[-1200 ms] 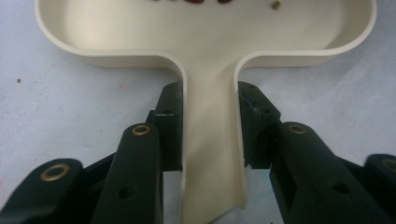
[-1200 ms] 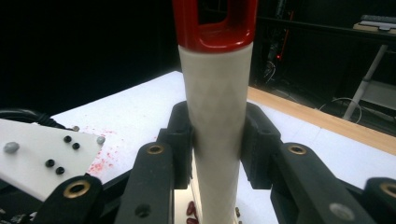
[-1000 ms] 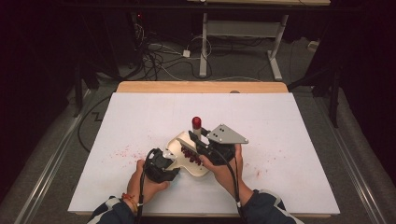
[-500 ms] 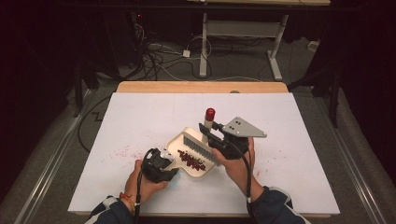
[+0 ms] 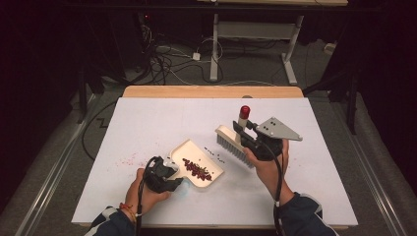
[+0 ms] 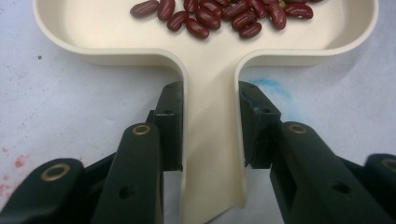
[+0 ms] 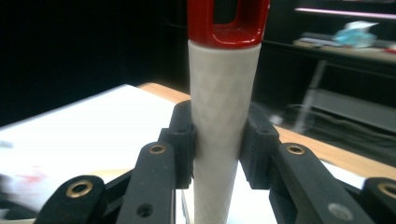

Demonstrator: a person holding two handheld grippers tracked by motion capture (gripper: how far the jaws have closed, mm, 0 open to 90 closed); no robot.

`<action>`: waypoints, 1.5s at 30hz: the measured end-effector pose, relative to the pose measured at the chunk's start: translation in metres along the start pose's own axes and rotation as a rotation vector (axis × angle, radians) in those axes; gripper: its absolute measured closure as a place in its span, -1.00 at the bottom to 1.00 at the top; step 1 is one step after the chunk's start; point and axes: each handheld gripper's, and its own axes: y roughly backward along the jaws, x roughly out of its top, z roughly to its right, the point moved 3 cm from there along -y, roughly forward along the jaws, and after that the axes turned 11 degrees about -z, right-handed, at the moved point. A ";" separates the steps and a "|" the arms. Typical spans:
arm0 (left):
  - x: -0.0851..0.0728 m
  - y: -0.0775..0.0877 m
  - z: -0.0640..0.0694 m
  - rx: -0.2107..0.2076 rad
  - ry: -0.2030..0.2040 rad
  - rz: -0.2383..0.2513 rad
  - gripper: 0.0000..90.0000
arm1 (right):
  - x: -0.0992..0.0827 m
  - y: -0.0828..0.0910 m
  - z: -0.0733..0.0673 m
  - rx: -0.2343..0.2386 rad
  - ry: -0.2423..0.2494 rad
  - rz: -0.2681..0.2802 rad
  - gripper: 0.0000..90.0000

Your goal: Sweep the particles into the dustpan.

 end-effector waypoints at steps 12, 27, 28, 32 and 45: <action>0.003 -0.001 0.000 0.007 -0.004 -0.003 0.42 | -0.012 -0.033 -0.032 0.003 0.086 -0.027 0.55; 0.005 -0.002 0.002 0.013 -0.006 0.001 0.42 | -0.002 -0.029 -0.073 0.181 0.079 -0.009 0.55; 0.005 -0.002 0.002 0.013 -0.007 0.001 0.42 | -0.001 -0.027 -0.074 0.183 0.081 -0.009 0.55; 0.003 -0.001 0.001 0.006 -0.002 -0.001 0.42 | 0.001 -0.022 -0.074 0.166 0.106 0.005 0.55; -0.006 0.002 -0.012 -0.015 0.029 0.000 0.42 | 0.016 -0.056 -0.026 0.075 0.051 -0.013 0.55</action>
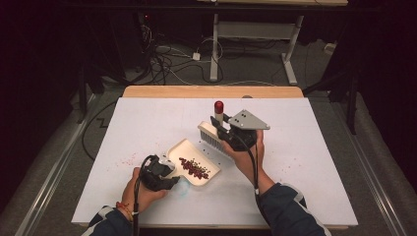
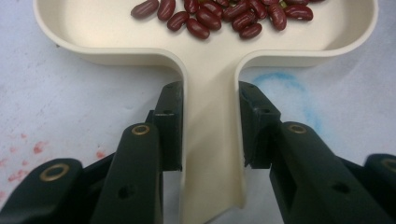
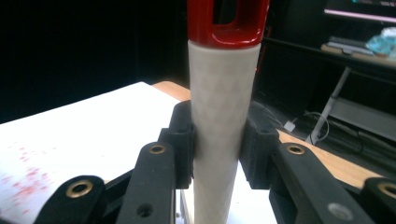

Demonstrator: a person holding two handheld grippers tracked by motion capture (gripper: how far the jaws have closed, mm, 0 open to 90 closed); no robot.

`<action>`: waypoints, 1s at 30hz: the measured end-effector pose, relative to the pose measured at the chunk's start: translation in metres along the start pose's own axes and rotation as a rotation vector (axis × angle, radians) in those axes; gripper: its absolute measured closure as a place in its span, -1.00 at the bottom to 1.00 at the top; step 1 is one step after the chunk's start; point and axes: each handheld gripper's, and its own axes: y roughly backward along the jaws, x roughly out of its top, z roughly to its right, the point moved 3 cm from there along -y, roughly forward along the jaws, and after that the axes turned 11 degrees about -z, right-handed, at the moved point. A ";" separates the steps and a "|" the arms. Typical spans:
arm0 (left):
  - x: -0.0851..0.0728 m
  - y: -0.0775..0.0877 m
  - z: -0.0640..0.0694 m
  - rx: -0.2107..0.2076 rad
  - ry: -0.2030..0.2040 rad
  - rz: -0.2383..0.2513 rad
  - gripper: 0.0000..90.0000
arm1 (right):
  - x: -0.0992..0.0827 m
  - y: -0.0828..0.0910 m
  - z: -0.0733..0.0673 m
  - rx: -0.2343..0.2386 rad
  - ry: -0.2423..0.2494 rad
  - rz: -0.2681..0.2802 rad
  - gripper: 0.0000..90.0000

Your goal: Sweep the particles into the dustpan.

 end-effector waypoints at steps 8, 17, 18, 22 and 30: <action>0.000 0.002 -0.005 0.010 0.003 -0.006 0.42 | -0.005 -0.022 0.012 -0.056 0.012 -0.008 0.55; 0.001 0.002 -0.008 0.007 -0.003 -0.017 0.42 | -0.010 -0.013 -0.020 0.132 0.096 0.004 0.55; 0.001 0.002 -0.007 0.004 -0.003 -0.019 0.42 | -0.011 -0.011 -0.021 0.152 0.092 0.008 0.55; 0.001 0.002 -0.006 0.008 -0.007 -0.025 0.42 | -0.014 -0.003 -0.027 0.196 0.102 0.017 0.55; 0.002 0.002 -0.004 0.015 -0.026 -0.037 0.42 | -0.010 0.020 -0.029 0.220 0.096 0.081 0.55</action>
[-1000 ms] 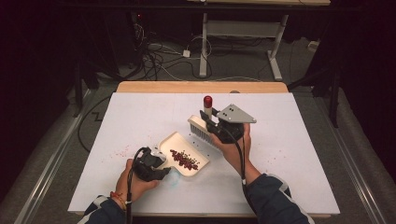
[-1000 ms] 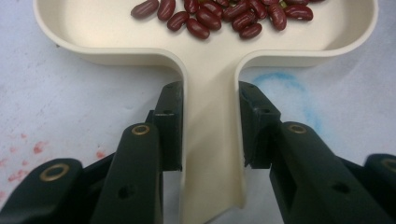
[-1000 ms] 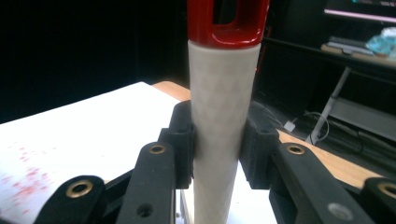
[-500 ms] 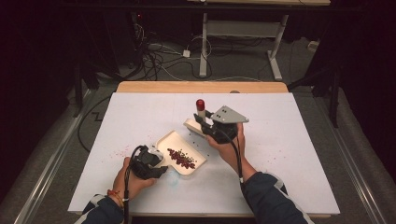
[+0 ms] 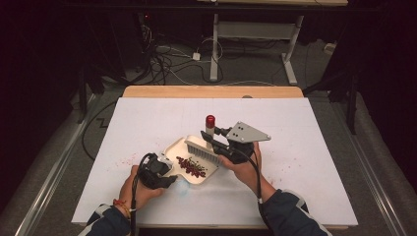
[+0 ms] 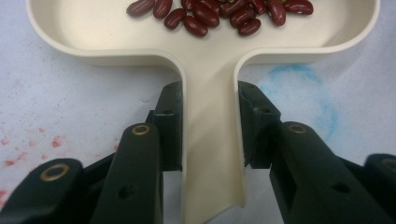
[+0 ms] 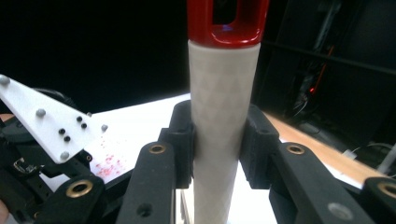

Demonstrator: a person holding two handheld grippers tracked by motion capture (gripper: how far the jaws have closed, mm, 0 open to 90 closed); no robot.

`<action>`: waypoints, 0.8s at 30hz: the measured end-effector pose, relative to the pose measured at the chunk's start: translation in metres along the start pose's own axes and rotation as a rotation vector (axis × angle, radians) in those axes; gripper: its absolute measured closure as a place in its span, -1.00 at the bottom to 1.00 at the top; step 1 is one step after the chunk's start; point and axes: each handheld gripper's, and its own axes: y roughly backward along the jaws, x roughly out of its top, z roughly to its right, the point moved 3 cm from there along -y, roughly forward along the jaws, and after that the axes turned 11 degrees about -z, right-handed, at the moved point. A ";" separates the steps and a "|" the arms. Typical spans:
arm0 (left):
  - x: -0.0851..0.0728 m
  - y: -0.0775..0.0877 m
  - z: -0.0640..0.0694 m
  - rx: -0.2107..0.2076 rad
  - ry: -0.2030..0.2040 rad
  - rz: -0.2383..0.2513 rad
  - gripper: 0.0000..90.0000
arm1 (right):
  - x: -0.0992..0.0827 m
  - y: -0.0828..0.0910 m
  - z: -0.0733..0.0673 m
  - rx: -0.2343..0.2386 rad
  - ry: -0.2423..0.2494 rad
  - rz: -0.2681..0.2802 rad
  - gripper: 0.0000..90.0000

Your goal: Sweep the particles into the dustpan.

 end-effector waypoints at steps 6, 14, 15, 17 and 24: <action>-0.003 0.003 0.003 -0.001 -0.029 -0.012 0.42 | 0.001 0.021 0.005 -0.033 0.000 -0.013 0.55; -0.006 0.007 0.013 0.001 -0.069 -0.031 0.42 | -0.017 0.056 0.016 -0.107 -0.029 -0.084 0.55; -0.006 0.007 0.015 0.004 -0.075 -0.033 0.42 | -0.021 0.059 0.016 -0.121 -0.031 -0.101 0.55; -0.005 0.007 0.018 0.004 -0.082 -0.032 0.42 | -0.027 0.065 0.016 -0.145 -0.023 -0.127 0.55; -0.001 0.005 0.024 0.009 -0.083 -0.034 0.42 | -0.033 0.072 0.001 -0.113 -0.038 -0.144 0.55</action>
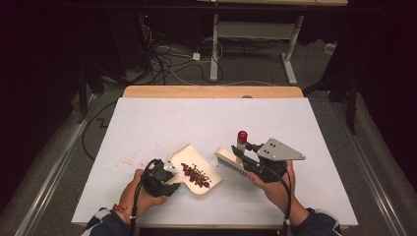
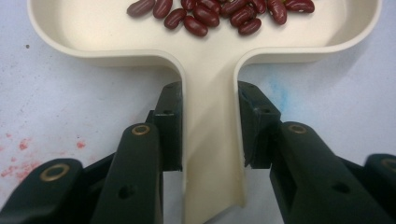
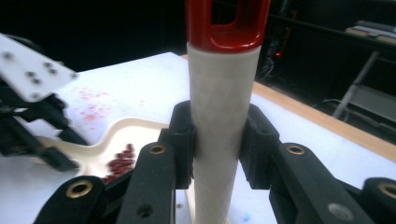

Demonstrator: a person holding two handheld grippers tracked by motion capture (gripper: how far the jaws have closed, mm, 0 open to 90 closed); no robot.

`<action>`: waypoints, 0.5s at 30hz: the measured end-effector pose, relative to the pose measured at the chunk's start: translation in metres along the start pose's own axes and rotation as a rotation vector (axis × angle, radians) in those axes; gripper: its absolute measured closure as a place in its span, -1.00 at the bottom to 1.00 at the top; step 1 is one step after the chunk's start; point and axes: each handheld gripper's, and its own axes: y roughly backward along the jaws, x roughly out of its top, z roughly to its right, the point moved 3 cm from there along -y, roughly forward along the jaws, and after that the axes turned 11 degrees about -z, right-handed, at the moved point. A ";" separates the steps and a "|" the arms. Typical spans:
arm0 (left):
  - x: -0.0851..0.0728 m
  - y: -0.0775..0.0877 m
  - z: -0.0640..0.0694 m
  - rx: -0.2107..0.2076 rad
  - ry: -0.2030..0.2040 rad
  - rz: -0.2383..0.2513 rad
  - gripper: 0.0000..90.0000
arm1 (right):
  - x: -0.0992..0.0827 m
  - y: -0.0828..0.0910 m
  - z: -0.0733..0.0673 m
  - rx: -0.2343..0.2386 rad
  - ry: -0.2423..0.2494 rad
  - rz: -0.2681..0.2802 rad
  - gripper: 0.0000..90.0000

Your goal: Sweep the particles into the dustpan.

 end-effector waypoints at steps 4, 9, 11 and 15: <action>0.001 -0.002 0.001 0.003 0.007 0.003 0.42 | 0.003 -0.001 -0.019 0.040 0.027 0.009 0.55; 0.001 -0.003 0.000 -0.007 0.021 0.012 0.42 | 0.007 0.003 -0.024 0.076 0.023 0.036 0.55; 0.001 -0.004 -0.001 -0.012 0.026 0.017 0.42 | 0.008 0.006 -0.021 0.077 0.017 0.044 0.55; 0.001 -0.005 -0.001 -0.007 0.034 0.029 0.42 | 0.009 0.009 -0.013 0.054 0.009 0.059 0.55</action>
